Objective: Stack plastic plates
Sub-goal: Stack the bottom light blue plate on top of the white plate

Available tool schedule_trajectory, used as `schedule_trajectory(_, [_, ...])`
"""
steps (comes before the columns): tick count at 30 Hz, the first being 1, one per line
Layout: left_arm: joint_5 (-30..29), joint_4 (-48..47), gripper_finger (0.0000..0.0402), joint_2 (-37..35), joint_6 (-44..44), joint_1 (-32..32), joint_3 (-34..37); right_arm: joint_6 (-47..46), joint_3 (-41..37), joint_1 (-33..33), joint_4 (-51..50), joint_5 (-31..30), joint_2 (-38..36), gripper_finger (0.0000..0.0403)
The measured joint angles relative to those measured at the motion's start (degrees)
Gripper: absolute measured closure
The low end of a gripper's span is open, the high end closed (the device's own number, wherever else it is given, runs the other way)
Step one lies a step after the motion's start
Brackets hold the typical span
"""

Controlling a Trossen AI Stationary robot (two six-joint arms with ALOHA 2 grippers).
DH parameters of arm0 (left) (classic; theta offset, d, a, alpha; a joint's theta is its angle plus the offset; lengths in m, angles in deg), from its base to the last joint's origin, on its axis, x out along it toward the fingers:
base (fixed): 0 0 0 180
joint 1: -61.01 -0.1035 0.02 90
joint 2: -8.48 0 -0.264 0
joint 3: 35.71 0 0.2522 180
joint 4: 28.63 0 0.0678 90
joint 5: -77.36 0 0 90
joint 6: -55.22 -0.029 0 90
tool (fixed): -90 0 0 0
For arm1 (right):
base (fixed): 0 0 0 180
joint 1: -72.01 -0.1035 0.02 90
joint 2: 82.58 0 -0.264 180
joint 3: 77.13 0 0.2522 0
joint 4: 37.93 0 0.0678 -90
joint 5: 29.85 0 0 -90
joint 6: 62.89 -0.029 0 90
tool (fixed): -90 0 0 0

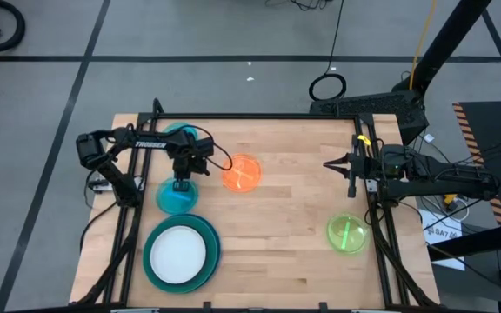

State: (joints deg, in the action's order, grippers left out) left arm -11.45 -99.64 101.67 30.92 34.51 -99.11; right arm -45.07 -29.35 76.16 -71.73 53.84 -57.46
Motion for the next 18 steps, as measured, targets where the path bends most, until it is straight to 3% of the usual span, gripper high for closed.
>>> schedule_trajectory(18, [-1.06, -3.37, 0.0398, 0.0, -1.12, -0.15, -8.21, 0.22, 0.0, -0.01, -0.02, 0.02, 0.0, 0.0392])
